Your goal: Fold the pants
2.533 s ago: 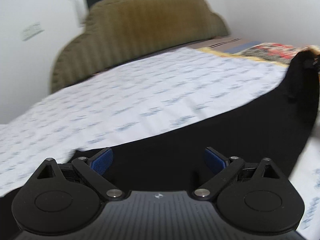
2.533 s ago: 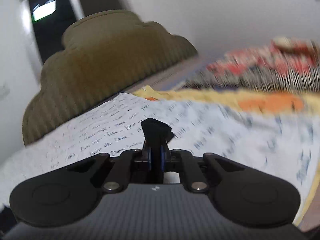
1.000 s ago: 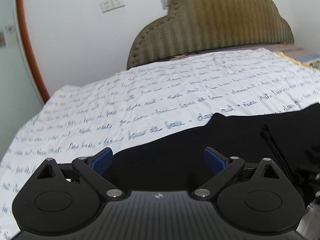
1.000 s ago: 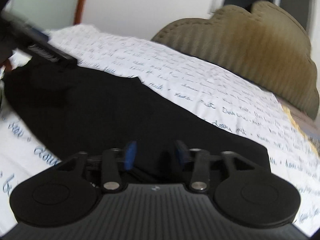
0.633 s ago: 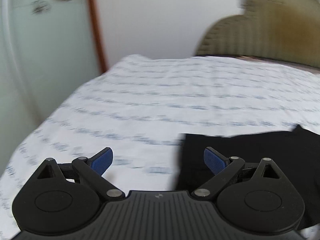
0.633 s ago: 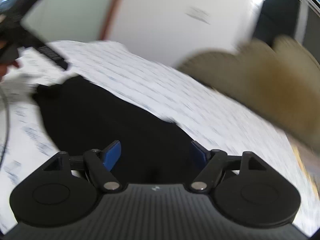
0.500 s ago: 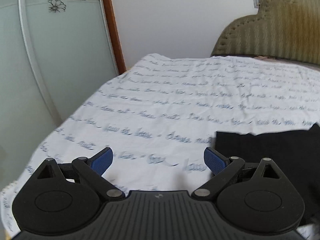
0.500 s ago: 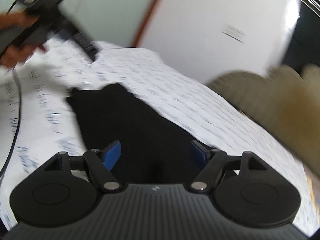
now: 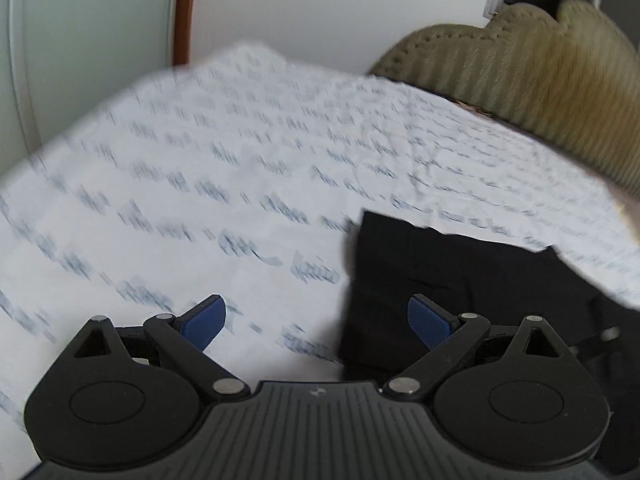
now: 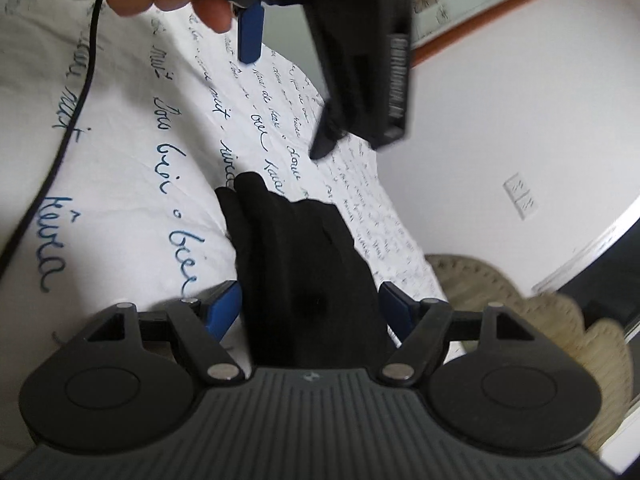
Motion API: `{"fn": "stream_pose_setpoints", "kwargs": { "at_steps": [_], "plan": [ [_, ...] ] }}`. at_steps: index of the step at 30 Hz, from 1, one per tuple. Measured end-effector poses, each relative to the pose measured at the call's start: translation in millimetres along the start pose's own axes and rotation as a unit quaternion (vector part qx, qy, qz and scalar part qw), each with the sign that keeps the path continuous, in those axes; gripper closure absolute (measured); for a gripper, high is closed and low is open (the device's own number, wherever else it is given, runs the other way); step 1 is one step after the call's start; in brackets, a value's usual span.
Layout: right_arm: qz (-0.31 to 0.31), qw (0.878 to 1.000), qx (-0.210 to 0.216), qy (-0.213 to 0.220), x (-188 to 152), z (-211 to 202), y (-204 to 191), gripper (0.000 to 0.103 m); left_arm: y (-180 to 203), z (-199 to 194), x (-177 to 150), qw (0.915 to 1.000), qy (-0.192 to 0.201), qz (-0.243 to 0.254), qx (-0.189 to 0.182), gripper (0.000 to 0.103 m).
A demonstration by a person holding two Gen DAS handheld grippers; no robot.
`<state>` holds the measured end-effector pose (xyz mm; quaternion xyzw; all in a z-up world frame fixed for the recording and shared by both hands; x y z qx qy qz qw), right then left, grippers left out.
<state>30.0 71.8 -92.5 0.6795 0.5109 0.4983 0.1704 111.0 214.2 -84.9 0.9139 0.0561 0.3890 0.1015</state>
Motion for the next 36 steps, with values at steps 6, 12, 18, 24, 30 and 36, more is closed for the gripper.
{"fn": "stream_pose_setpoints", "kwargs": {
  "at_steps": [6, 12, 18, 24, 30, 36],
  "plan": [
    [-0.053, 0.998, 0.004, 0.019, 19, 20, -16, 0.06, -2, 19, -10, 0.9953, -0.046, -0.078, -0.035, 0.005],
    [-0.033, 0.999, 0.031, 0.021, 20, 34, -24, 0.092, 5, 30, -12, 0.9937, -0.062, -0.085, -0.039, 0.005],
    [0.147, 0.985, 0.088, 0.028, 21, 31, 21, 0.093, 13, 45, -15, 0.9859, -0.088, -0.129, -0.06, 0.005],
    [0.254, 0.959, 0.12, 0.032, 13, 27, 51, 0.093, 23, 57, -7, 0.9797, -0.089, -0.163, -0.074, 0.005],
    [0.319, 0.937, 0.136, 0.037, 7, 28, 68, 0.093, 35, 62, 2, 0.9929, -0.057, -0.102, -0.021, 0.005],
    [0.349, 0.924, 0.155, 0.034, -2, 25, 73, 0.093, 37, 63, 5, 0.9975, -0.042, -0.054, 0.018, 0.005]
  ]
}}
Point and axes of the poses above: each gripper's, at about its wrist camera, not at the fingertips, and z roughly the way its jaws point, y to its right, x to its top, the point moved 10 cm from there along z, roughly the way its jaws point, and after that the axes turned 2 degrees about y, right-handed, at the moved point
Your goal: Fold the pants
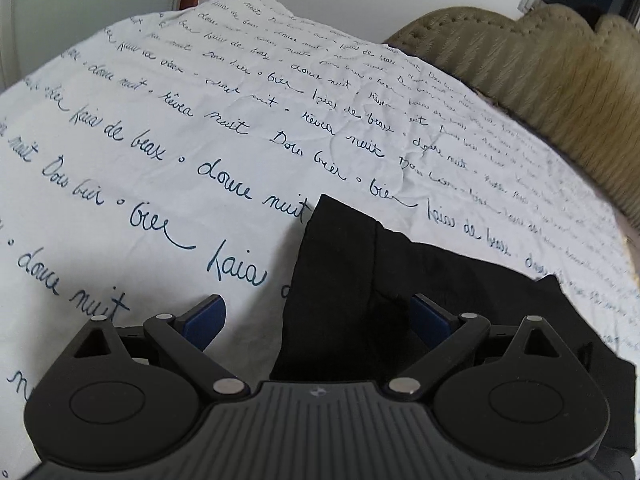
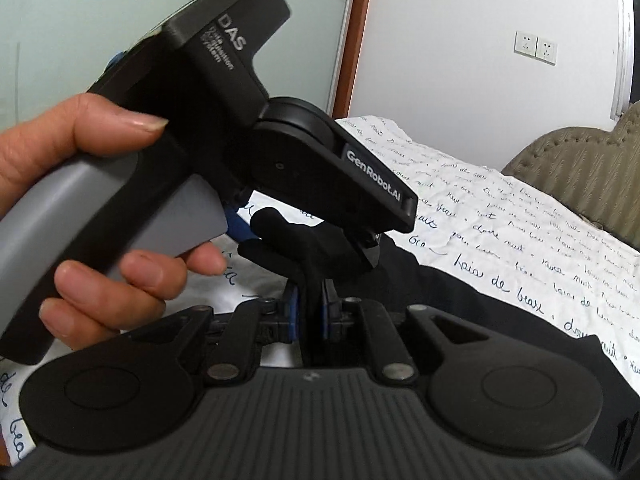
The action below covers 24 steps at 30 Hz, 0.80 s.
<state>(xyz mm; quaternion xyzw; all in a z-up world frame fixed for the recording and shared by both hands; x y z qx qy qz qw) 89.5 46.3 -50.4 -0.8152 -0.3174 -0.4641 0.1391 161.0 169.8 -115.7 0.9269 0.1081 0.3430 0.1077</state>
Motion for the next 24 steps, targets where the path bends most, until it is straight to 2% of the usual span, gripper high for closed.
{"fn": "stream_pose_setpoints", "kwargs": {
  "at_steps": [12, 24],
  "plan": [
    [-0.016, 1.0, -0.002, -0.007, -5.8, -0.7, -10.5, 0.093, -1.0, 0.8, 0.3, 0.9994, 0.007, 0.026, 0.02, 0.005],
    [-0.022, 1.0, 0.005, -0.017, -9.6, 8.3, -10.1, 0.092, 7.1, -4.9, 4.6, 0.9922, 0.049, 0.095, 0.064, 0.005]
  ]
}}
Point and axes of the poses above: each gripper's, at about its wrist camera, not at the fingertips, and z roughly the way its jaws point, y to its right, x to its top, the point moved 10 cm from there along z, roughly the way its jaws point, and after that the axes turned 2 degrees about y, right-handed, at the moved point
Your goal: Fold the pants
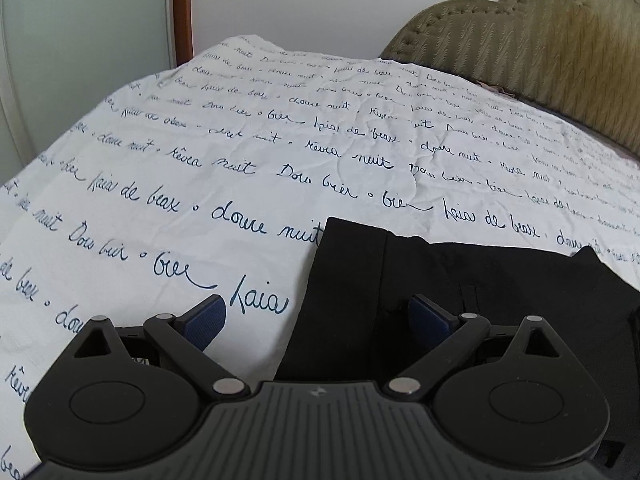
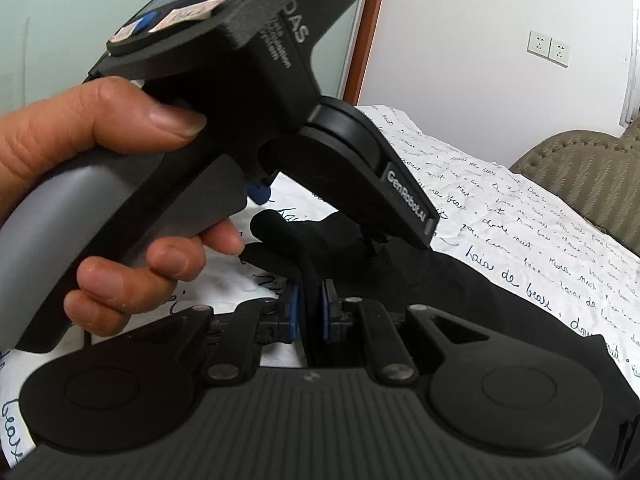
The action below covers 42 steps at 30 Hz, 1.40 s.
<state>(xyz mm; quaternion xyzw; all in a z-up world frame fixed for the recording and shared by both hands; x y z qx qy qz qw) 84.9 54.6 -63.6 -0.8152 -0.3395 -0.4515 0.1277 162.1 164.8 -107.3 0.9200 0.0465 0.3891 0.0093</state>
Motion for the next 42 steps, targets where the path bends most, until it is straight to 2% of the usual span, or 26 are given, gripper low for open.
{"fn": "stream_pose_setpoints", "kwargs": {
  "at_steps": [10, 18, 27, 30, 31, 34, 36, 37, 39, 40, 42],
  "plan": [
    [0.002, 1.0, 0.002, 0.0, 2, 4, 4, 0.092, 0, 3, -2, 1.0, -0.007, -0.001, -0.002, 0.005],
    [0.004, 1.0, 0.0, 0.002, 2, 6, 7, 0.092, -1, 10, -8, 0.9985, -0.036, -0.029, -0.027, 0.005],
    [0.0, 1.0, 0.001, 0.0, 1, 8, 7, 0.091, 0, 9, -8, 0.9991, -0.032, -0.018, -0.02, 0.005],
    [-0.002, 1.0, 0.004, -0.003, 1, 8, 4, 0.086, -1, 11, -8, 0.9992, -0.029, -0.019, -0.022, 0.005],
    [-0.006, 1.0, 0.005, -0.008, 0, 10, 2, 0.079, -3, 11, -7, 0.9992, -0.027, -0.019, -0.024, 0.005],
    [-0.028, 0.999, 0.024, -0.01, 3, -2, 2, 0.077, -9, 10, -6, 0.9991, -0.019, -0.023, -0.029, 0.011],
    [-0.025, 1.0, 0.016, -0.003, 5, -16, 18, 0.077, -14, 9, -5, 0.9989, -0.017, -0.029, -0.033, 0.014],
    [-0.02, 1.0, 0.004, -0.003, 5, -21, 32, 0.077, -16, 9, -4, 0.9989, -0.015, -0.031, -0.032, 0.02],
    [-0.007, 0.999, -0.042, -0.007, 0, -30, 73, 0.071, -19, 8, -3, 0.9984, -0.015, -0.041, -0.036, 0.031],
    [0.001, 0.998, -0.068, -0.012, -5, -32, 95, 0.068, -21, 8, -4, 0.9985, -0.016, -0.043, -0.03, 0.04],
    [0.032, 0.993, -0.11, -0.026, -16, -35, 144, 0.068, -23, 9, -5, 0.9985, -0.02, -0.042, -0.028, 0.041]
  ]
}}
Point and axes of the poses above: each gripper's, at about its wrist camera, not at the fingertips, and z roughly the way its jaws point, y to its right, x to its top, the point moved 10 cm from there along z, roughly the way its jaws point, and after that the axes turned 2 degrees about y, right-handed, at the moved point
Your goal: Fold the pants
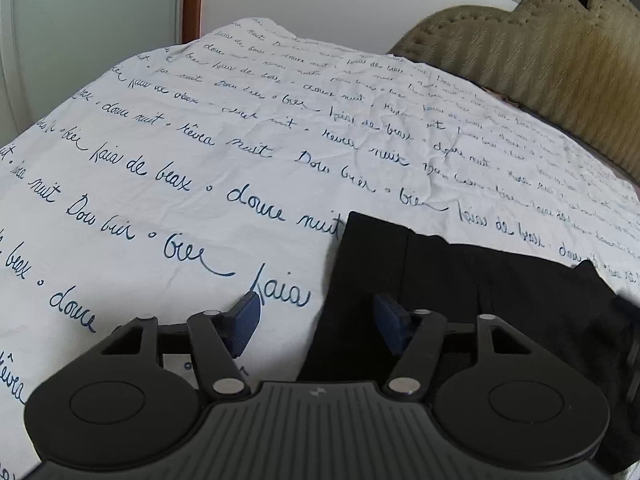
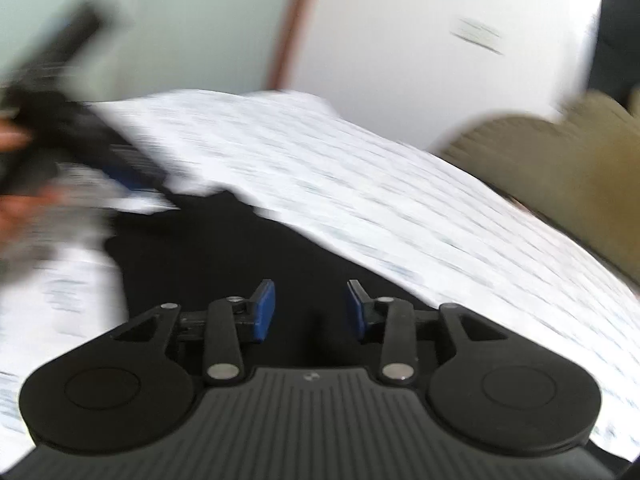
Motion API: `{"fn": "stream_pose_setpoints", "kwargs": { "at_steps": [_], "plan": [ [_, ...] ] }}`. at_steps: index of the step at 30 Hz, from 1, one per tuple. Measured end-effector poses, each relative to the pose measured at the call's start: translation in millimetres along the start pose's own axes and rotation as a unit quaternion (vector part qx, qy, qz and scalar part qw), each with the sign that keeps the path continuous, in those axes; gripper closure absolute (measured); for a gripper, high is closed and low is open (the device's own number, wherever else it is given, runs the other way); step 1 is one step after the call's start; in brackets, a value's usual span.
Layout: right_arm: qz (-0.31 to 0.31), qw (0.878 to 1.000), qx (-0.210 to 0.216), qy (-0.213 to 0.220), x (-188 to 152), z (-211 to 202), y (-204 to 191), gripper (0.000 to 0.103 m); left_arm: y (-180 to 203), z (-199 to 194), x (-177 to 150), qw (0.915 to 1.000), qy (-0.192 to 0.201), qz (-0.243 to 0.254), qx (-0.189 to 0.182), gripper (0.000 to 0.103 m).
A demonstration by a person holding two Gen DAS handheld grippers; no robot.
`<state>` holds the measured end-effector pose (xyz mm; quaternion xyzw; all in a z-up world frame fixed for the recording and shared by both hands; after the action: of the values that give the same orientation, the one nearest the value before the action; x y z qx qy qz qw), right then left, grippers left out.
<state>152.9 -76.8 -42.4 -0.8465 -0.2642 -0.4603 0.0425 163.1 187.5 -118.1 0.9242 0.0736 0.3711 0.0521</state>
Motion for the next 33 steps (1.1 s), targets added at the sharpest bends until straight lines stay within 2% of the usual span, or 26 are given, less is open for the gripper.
{"fn": "stream_pose_setpoints", "kwargs": {
  "at_steps": [2, 6, 11, 13, 14, 15, 16, 17, 19, 21, 22, 23, 25, 27, 30, 33],
  "plan": [
    [0.051, 0.998, -0.018, -0.01, -6, 10, 46, 0.068, -2, 1, -3, 0.9999, -0.01, -0.005, -0.005, 0.041],
    [0.156, 0.986, 0.004, -0.058, -22, 44, 115, 0.068, -7, -7, -6, 0.9994, -0.019, -0.024, -0.019, 0.041],
    [0.198, 0.975, 0.039, -0.097, -43, 77, 145, 0.055, -9, -8, -12, 0.998, -0.041, -0.028, -0.04, 0.04],
    [0.209, 0.972, 0.053, -0.096, -47, 83, 146, 0.056, -12, -8, -13, 0.9969, -0.044, -0.042, -0.049, 0.04],
    [0.216, 0.97, 0.063, -0.094, -48, 86, 146, 0.075, -14, -9, -13, 0.9965, -0.044, -0.047, -0.053, 0.041],
    [0.218, 0.969, 0.069, -0.095, -49, 88, 145, 0.088, -16, -11, -12, 0.9963, -0.041, -0.054, -0.053, 0.042],
    [0.211, 0.971, 0.06, -0.1, -50, 90, 145, 0.096, -20, -13, -12, 0.9961, -0.038, -0.06, -0.052, 0.049],
    [0.198, 0.975, 0.043, -0.095, -49, 89, 146, 0.099, -24, -15, -12, 0.996, -0.036, -0.065, -0.05, 0.053],
    [0.202, 0.976, 0.004, -0.081, -43, 87, 150, 0.1, -34, -18, -10, 0.9957, -0.032, -0.077, -0.042, 0.053],
    [0.191, 0.978, -0.064, -0.063, -36, 77, 153, 0.088, -44, -22, -10, 0.9947, -0.032, -0.091, -0.036, 0.053],
    [0.173, 0.98, -0.081, -0.049, -28, 67, 147, 0.078, -49, -24, -10, 0.9938, -0.031, -0.1, -0.037, 0.052],
    [0.147, 0.986, -0.076, -0.026, -17, 54, 128, 0.074, -54, -25, -10, 0.9931, -0.031, -0.108, -0.036, 0.052],
    [0.085, 0.996, -0.025, 0.012, 6, 30, 70, 0.071, -62, -27, -9, 0.9921, -0.028, -0.119, -0.029, 0.052],
    [0.001, 0.999, 0.032, 0.043, 22, 8, -2, 0.066, -67, -30, -7, 0.9921, -0.02, -0.122, -0.021, 0.052],
    [-0.114, 0.986, 0.1, 0.067, 27, -10, -99, 0.064, -69, -31, -7, 0.9929, -0.018, -0.116, -0.015, 0.051],
    [-0.19, 0.973, 0.113, 0.072, 22, -6, -157, 0.064, -68, -33, -11, 0.9941, -0.02, -0.106, -0.016, 0.05]
  ]
}}
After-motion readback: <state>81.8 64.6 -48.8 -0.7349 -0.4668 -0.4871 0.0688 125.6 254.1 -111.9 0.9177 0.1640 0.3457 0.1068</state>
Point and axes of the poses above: each gripper's, at about its wrist camera, not at the fingertips, and z roughly the way its jaws point, y to its right, x to its top, the point moved 10 cm from there along z, roughly the way its jaws point, and after that the axes turned 2 degrees about y, right-handed, at the moved point
